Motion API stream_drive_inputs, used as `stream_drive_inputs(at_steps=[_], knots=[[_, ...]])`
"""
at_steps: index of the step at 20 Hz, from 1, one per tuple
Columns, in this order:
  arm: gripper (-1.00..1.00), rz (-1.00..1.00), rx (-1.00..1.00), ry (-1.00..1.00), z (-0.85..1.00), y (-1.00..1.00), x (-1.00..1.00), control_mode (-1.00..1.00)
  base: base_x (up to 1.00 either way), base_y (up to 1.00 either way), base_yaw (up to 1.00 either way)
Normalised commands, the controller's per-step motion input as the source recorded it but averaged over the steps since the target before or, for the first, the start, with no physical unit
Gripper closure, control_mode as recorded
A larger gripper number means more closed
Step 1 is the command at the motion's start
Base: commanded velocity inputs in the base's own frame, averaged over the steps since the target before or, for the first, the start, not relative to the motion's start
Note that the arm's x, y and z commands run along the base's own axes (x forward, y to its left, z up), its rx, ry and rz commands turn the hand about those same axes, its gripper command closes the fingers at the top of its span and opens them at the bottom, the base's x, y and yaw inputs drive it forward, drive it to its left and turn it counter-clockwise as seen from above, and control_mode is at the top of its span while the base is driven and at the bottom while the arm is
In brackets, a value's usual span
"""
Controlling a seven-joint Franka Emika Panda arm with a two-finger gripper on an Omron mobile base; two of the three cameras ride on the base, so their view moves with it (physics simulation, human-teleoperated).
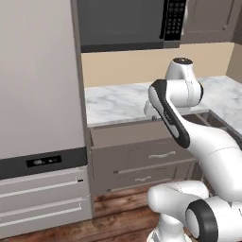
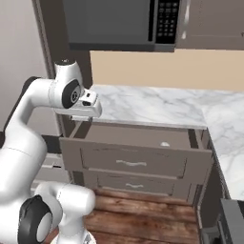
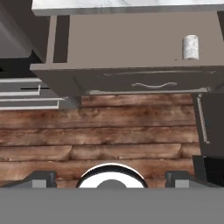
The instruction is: Restock the sink supplies by placing the sponge and soap dispenser on the counter and next to the sink. Make sure the soap dispenser is upright.
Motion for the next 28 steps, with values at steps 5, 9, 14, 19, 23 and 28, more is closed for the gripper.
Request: stream_drive_inputs(at_steps=[5, 9, 14, 19, 23, 28], knots=[[-1.00, 0.00, 0.00, 0.00, 0.00, 0.00, 0.00, 1.00, 0.00, -0.48, -0.01], [-1.00, 0.00, 0.00, 0.00, 0.00, 0.00, 0.00, 1.00, 0.00, -0.51, 0.00], [-1.00, 0.00, 0.00, 0.00, 0.00, 0.00, 0.00, 1.00, 0.02, -0.48, 0.00], [-1.00, 0.00, 0.00, 0.00, 0.00, 0.00, 0.00, 1.00, 0.07, -0.42, 0.00], [-1.00, 0.00, 0.00, 0.00, 0.00, 0.00, 0.00, 1.00, 0.00, -0.35, 0.00], [-1.00, 0.00, 0.00, 0.00, 0.00, 0.00, 0.00, 1.00, 0.00, -0.13, 0.00]])
